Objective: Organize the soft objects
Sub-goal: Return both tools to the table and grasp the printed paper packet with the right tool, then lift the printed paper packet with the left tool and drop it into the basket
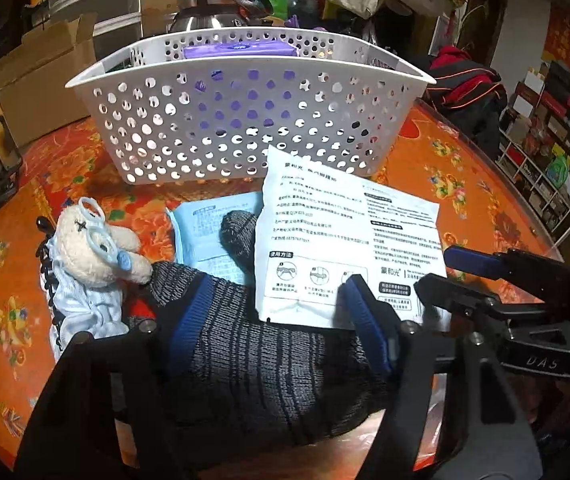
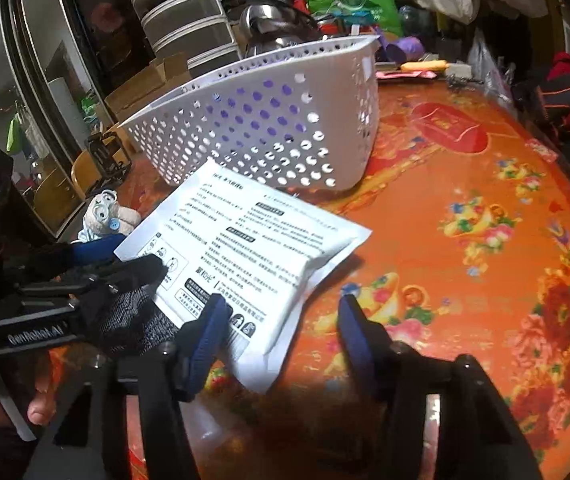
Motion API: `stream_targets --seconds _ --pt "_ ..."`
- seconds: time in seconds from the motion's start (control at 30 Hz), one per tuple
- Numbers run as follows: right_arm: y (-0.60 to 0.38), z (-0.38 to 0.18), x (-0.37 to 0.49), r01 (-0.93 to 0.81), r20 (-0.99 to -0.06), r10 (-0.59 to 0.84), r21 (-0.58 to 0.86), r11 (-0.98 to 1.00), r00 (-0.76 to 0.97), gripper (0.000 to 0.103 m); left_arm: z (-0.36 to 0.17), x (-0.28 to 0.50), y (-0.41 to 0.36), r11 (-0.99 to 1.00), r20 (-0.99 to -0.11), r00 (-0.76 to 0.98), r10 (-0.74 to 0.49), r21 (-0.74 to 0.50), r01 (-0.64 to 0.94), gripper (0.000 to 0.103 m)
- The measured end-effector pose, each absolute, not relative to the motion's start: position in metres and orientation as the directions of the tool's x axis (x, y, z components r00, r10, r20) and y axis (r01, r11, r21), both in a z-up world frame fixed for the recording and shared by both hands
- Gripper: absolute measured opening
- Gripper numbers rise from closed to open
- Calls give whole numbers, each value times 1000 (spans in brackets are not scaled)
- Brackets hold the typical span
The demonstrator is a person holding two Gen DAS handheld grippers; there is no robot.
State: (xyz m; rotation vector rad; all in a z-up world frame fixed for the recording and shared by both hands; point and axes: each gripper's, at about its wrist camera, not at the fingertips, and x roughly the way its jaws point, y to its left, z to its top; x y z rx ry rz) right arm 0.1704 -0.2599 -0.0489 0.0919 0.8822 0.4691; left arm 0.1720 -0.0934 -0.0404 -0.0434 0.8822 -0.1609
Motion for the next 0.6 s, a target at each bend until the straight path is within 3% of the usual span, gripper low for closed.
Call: stream_targets --seconds 0.1,0.17,0.33,0.43,0.6 --pt "-258 -52 173 -366 -718 459 297 882 524 53 -43 172 -96 987 -759 632 -158 -95 133 66" --pt "-256 -52 174 -375 -710 481 318 871 514 46 -43 173 -96 984 -757 630 -174 -110 139 65" --pt "-254 -51 172 -381 -706 480 312 870 520 37 -45 174 -96 979 -760 619 -198 -121 165 36" --pt "-256 -48 170 -378 -702 472 302 875 533 24 -44 173 -97 973 -757 613 -226 -144 180 33" --pt "-255 -52 173 -388 -718 467 290 875 517 22 -46 175 -95 966 -757 603 -253 -168 195 31"
